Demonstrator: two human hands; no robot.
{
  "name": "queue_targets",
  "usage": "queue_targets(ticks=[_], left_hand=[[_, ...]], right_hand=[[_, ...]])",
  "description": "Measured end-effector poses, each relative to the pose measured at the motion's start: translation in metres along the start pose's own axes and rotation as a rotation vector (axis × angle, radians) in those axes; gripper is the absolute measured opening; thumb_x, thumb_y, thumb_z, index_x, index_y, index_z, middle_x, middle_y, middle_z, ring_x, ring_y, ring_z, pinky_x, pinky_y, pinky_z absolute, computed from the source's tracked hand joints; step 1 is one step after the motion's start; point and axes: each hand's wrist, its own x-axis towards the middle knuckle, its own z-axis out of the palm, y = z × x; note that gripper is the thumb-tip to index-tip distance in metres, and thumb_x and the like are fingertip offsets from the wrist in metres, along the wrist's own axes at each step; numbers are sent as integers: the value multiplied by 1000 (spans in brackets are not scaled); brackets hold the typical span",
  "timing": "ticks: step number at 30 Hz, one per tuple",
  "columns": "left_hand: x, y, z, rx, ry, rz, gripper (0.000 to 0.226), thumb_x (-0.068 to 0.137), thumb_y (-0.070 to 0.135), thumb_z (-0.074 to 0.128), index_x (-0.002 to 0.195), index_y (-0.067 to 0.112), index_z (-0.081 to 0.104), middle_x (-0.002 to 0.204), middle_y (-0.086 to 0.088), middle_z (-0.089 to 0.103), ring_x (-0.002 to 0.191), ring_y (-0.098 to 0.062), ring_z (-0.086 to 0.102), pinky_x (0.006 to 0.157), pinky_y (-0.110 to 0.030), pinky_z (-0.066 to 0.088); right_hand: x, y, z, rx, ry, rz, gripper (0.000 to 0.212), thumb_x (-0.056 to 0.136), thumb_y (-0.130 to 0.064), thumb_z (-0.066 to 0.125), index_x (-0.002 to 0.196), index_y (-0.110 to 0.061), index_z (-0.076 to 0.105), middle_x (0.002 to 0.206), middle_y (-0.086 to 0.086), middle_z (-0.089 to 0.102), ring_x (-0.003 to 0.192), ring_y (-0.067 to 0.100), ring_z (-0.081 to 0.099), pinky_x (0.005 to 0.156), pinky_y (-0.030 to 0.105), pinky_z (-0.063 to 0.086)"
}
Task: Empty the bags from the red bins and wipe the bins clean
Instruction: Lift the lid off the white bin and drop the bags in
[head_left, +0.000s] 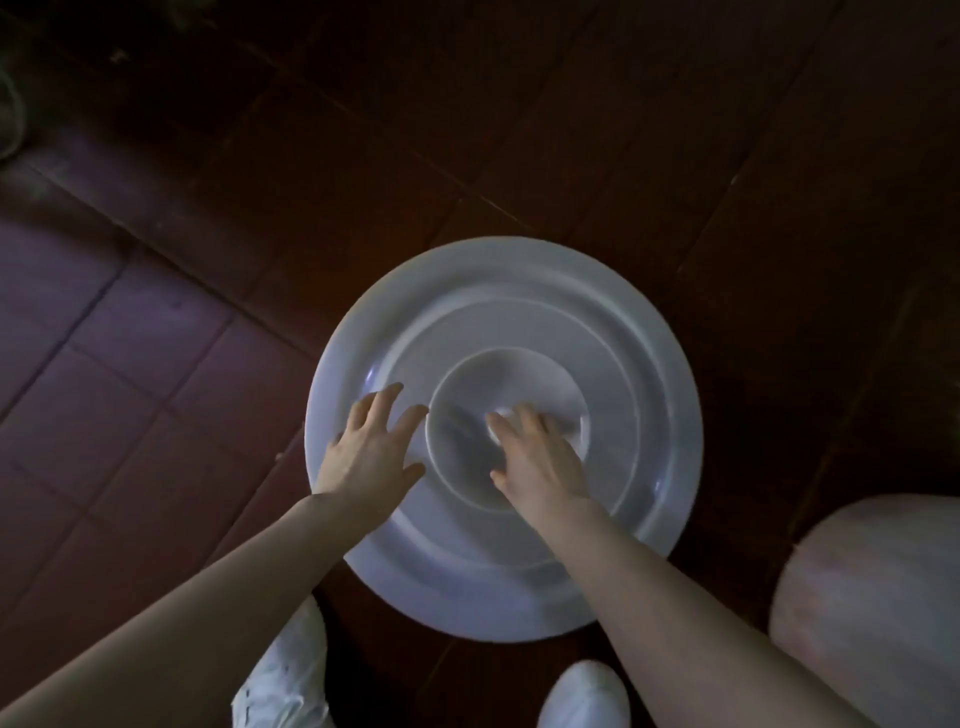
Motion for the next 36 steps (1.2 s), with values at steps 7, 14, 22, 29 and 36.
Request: queue_targets(ticks=[7, 14, 22, 29, 36], left_hand=[[30, -22, 27, -255, 164, -48, 59, 86, 26, 71, 139, 28, 43, 153, 1, 22, 142, -24, 18, 108, -42, 39], [1, -14, -5, -174, 163, -25, 63, 83, 29, 73, 138, 29, 41, 154, -1, 20, 140, -27, 23, 99, -48, 46], [-88, 24, -156, -70, 263, 45, 62, 84, 39, 70, 137, 36, 39, 151, 2, 23, 132, -28, 33, 90, -47, 49], [-172, 118, -312, -63, 348, 115, 51, 91, 33, 63, 138, 25, 46, 148, -4, 31, 132, -31, 35, 100, -50, 40], [-235, 239, -401, -32, 401, 247, 49, 84, 20, 70, 131, 18, 54, 143, -13, 36, 127, -40, 37, 99, -56, 36]], right_hand=[[29, -5, 27, -73, 145, 22, 27, 98, -14, 34, 116, -16, 54, 124, 12, 48, 117, 33, 45, 93, 39, 43], [3, -16, -11, -128, 202, 3, 15, 93, -12, 53, 104, -15, 62, 107, 11, 57, 104, 32, 54, 89, 35, 47], [-102, -64, -160, -44, 268, -28, 21, 84, -6, 66, 103, -11, 61, 101, 11, 59, 98, 31, 57, 85, 35, 43], [-228, -74, -300, 136, 331, 78, 29, 99, -7, 40, 126, -12, 50, 125, 10, 47, 119, 30, 41, 95, 39, 42], [-354, -42, -391, 161, 522, 163, 25, 99, -13, 44, 119, -17, 57, 115, 6, 57, 111, 29, 50, 88, 38, 49]])
